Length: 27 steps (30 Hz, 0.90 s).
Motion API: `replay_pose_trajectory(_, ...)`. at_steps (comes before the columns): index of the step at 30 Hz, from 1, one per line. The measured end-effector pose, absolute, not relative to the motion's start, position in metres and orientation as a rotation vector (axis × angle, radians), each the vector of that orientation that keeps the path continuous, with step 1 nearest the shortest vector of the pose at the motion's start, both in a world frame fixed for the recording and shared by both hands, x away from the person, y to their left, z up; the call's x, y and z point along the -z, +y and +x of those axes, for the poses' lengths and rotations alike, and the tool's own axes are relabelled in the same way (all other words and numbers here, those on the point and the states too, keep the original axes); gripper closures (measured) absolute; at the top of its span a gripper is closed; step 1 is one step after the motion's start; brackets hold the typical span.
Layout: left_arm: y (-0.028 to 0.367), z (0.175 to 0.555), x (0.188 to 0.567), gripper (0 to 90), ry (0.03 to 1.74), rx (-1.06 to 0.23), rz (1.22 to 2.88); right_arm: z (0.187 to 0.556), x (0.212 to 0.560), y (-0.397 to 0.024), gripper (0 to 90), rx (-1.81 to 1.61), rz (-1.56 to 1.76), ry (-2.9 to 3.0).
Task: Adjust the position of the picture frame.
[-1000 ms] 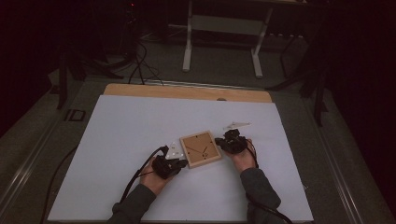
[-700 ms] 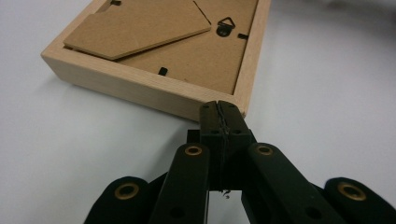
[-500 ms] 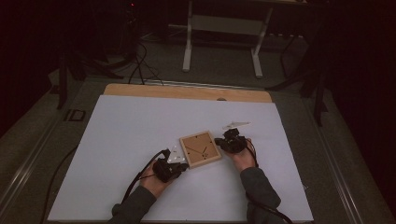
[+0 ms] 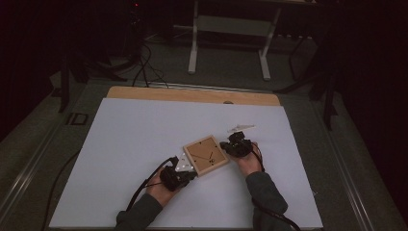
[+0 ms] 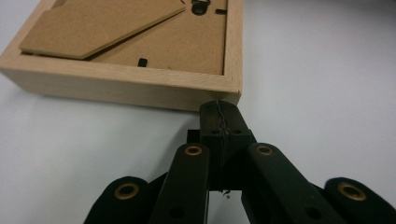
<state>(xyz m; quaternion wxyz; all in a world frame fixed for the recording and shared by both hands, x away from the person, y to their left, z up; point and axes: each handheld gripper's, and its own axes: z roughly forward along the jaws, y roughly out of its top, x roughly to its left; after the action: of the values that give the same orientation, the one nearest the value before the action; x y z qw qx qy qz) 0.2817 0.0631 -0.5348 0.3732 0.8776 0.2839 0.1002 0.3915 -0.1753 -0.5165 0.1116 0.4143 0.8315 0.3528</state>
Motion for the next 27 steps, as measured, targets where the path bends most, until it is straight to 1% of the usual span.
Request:
replay_pose_trajectory(9, 0.053, 0.274, 0.536, 90.0, 0.671, -0.210, 2.251, 0.393, 0.518, -0.165, 89.9, -1.020, 1.196, 2.454)
replay_pose_trajectory(14, 0.051, 0.271, 0.535, 90.0, 0.638, -0.214, 2.260, 0.394, 0.518, -0.158, 89.8, -1.011, 1.171, 2.464)
replay_pose_trajectory(20, 0.070, 0.278, 0.525, 90.0, 0.685, -0.254, 2.201, 0.388, 0.512, -0.165, 89.8, -1.045, 1.151, 2.450)
replay_pose_trajectory(21, 0.082, 0.284, 0.519, 90.0, 0.722, -0.279, 2.175, 0.387, 0.511, -0.167, 89.8, -1.044, 1.144, 2.452)
replay_pose_trajectory(27, 0.109, 0.303, 0.509, 90.0, 0.826, -0.321, 2.090, 0.374, 0.501, -0.173, 89.7, -1.052, 1.100, 2.457)
